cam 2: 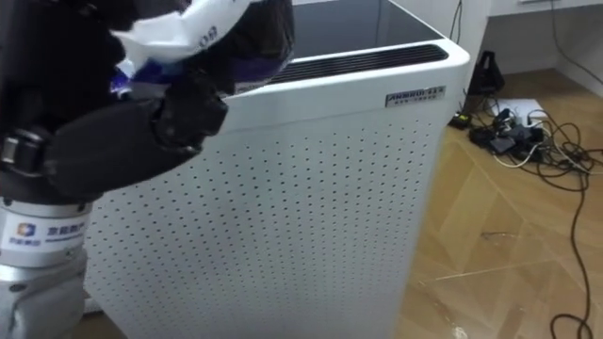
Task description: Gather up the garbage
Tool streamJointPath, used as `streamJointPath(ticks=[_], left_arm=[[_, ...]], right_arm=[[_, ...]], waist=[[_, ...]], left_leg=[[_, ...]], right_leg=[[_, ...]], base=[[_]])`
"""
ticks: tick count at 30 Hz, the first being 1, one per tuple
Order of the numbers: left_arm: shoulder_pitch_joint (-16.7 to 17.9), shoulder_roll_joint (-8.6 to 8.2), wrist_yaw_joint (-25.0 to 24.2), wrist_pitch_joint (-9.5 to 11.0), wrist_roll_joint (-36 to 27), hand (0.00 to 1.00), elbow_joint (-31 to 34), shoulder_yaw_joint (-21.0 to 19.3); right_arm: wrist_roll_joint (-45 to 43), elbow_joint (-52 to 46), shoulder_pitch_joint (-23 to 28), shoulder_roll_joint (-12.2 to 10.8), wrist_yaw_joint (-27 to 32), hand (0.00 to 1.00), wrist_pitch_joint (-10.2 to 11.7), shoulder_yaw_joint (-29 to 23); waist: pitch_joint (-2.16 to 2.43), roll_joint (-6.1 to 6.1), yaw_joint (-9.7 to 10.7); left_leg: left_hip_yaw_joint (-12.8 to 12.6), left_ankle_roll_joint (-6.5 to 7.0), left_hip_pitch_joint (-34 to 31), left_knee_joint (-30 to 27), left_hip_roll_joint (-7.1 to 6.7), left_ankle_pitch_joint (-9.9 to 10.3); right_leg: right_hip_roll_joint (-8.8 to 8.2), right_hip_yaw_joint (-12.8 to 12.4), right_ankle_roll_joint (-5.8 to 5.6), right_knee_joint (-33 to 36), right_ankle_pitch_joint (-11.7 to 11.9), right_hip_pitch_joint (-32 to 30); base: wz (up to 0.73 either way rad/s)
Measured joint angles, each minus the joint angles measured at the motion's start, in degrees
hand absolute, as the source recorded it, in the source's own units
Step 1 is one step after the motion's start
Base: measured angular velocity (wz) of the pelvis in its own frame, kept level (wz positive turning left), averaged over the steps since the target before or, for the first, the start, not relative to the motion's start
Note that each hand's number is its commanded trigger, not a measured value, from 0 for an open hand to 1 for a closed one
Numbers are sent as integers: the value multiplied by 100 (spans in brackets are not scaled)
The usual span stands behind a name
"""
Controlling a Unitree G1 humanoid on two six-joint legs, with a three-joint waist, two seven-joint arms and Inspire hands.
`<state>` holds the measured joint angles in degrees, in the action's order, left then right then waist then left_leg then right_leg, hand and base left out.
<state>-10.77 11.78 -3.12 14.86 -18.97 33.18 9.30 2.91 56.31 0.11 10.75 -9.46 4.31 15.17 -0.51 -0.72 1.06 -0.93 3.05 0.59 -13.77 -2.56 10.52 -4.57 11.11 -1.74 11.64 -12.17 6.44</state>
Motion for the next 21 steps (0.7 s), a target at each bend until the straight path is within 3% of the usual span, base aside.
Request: streamJointPath(ticks=[4, 14, 17, 21], left_arm=[[-27, 4, -237, -1, -303, 100, 80, 3], [-2, 51, -539, -183, -303, 100, -80, 162], [160, 55, -765, -251, -303, 100, -445, 407], [343, 47, -959, -362, -289, 100, -1114, 622]], right_arm=[[-39, 1, -1, 4, 16, 100, 0, 52], [-62, 15, -3, 11, -2, 100, -19, 180], [-75, 7, -22, 11, 18, 100, -40, 174], [-64, 2, -202, 21, 140, 100, -53, 161]], waist=[[34, 48, -25], [23, 59, -83], [26, 21, -164], [-10, -108, -169]], left_leg=[[-24, 0, -37, 10, 4, -2], [-18, 0, -206, 4, 4, -2], [-21, 1, -287, -13, 8, -2], [39, 4, -677, -216, 11, -4]], right_leg=[[5, -2, 0, -6, -1, -65], [4, 11, 2, 1, 1, -191], [0, 22, 2, 24, 1, -269], [-6, 136, 13, 125, 8, -562]], base=[[0], [0], [2], [14]])
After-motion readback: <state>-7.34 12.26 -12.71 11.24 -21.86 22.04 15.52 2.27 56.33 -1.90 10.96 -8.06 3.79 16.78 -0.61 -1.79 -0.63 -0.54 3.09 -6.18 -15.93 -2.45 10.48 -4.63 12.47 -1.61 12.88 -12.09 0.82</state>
